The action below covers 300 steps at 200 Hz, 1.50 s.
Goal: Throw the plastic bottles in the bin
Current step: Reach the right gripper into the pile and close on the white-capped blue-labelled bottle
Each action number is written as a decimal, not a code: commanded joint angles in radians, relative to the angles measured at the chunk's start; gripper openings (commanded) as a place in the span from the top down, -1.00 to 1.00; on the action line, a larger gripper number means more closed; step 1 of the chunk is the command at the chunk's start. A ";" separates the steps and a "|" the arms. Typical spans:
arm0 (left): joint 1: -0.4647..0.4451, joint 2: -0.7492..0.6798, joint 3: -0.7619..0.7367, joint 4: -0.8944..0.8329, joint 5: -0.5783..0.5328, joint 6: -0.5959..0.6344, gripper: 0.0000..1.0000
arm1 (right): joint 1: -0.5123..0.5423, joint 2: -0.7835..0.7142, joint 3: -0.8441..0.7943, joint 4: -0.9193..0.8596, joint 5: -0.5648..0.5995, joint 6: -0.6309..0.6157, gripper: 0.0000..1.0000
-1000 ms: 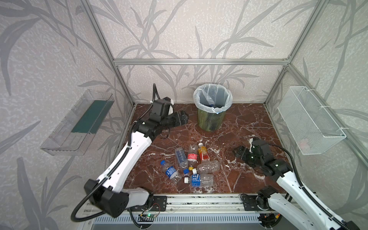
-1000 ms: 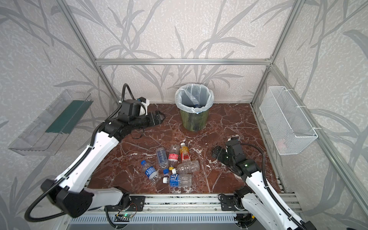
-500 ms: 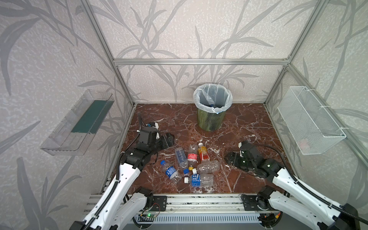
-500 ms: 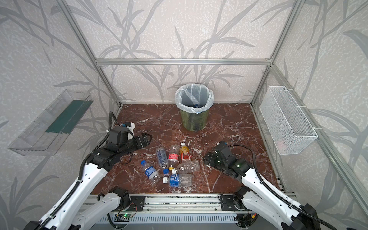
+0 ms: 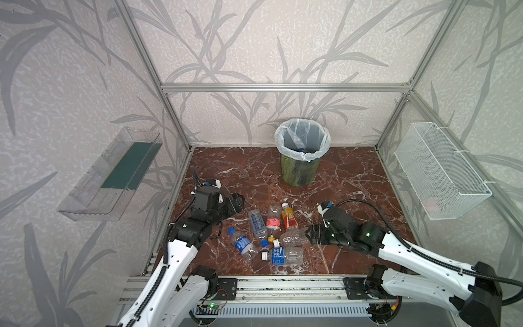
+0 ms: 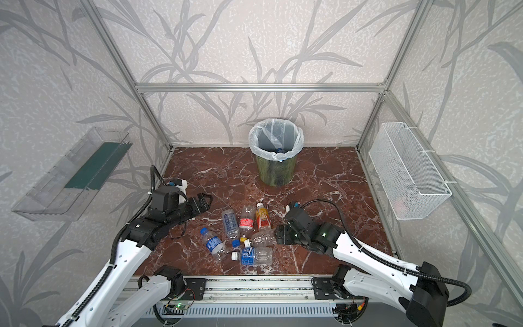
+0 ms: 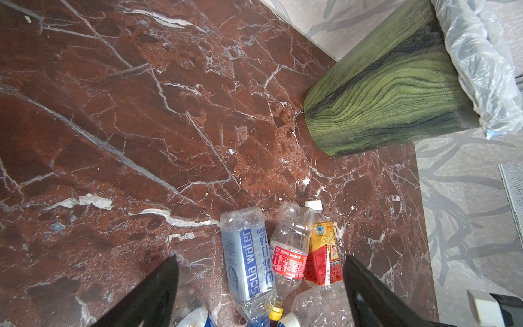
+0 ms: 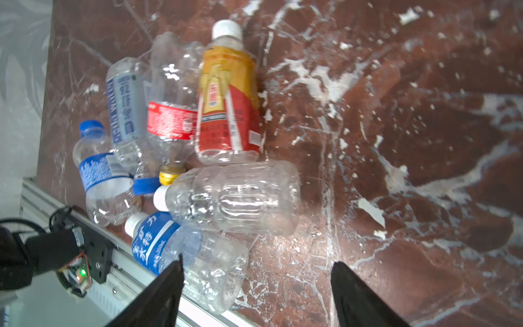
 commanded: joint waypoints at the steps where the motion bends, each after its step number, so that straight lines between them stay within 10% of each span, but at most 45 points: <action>1: 0.004 -0.023 -0.013 0.005 -0.006 -0.011 -0.80 | 0.112 0.047 0.113 -0.049 -0.013 -0.303 -0.59; 82: 0.012 -0.074 -0.031 -0.010 -0.012 -0.025 -0.80 | 0.329 0.435 0.373 -0.267 0.003 -0.643 -0.58; 300: 0.038 -0.150 -0.080 -0.052 -0.013 -0.020 -0.79 | 0.371 0.729 0.420 -0.153 0.020 -0.684 -0.60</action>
